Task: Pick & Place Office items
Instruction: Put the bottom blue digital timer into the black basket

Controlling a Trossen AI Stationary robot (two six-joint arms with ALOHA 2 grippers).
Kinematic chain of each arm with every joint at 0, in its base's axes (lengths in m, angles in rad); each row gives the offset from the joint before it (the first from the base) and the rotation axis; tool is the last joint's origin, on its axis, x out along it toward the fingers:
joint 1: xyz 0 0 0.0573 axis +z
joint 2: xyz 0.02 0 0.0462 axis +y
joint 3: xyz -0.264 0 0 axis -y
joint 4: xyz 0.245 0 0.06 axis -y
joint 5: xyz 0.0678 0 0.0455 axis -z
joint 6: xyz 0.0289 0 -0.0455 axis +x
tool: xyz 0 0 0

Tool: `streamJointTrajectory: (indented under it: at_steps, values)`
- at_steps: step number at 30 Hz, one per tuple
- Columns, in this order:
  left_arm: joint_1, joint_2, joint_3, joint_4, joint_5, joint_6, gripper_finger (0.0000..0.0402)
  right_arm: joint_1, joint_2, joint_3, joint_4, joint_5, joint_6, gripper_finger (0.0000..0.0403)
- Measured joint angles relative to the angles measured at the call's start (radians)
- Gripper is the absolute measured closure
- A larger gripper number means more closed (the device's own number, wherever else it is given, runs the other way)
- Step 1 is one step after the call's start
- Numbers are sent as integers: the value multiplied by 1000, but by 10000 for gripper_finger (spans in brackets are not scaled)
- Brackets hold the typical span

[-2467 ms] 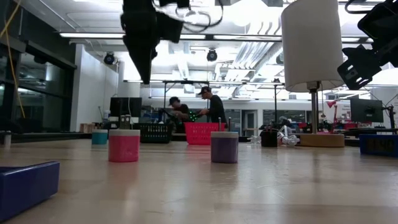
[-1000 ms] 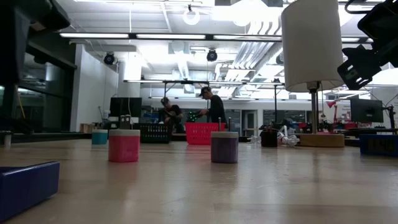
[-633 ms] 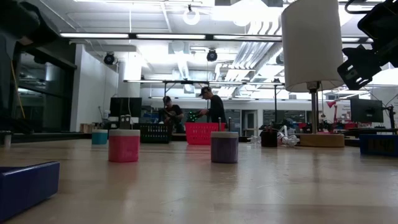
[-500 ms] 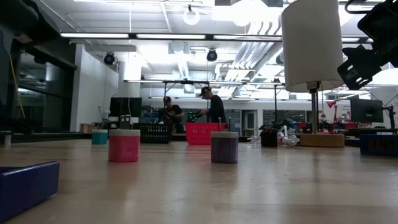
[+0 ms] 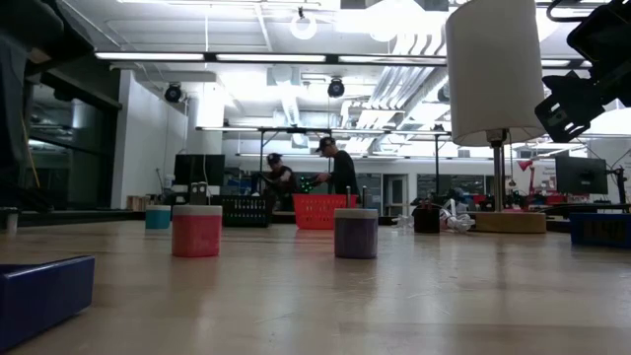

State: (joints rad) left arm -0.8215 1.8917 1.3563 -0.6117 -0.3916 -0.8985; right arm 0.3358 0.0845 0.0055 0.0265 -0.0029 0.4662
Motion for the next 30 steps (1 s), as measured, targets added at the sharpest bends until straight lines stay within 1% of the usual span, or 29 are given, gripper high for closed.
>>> streamJointTrajectory:
  at_steps: [6,11,16,23,30]
  values:
    - [-5,31,0,23,0,-25,193,0,0,0,0,0,0,199]
    - [-15,36,0,30,2,-75,192,0,0,0,0,0,0,199]
    - [-16,36,0,30,2,-83,192,0,0,0,0,0,0,199]
    - [-15,80,0,72,3,-88,192,0,0,0,0,0,0,199]
    - [-15,90,0,72,2,-104,192,0,0,0,0,0,0,199]
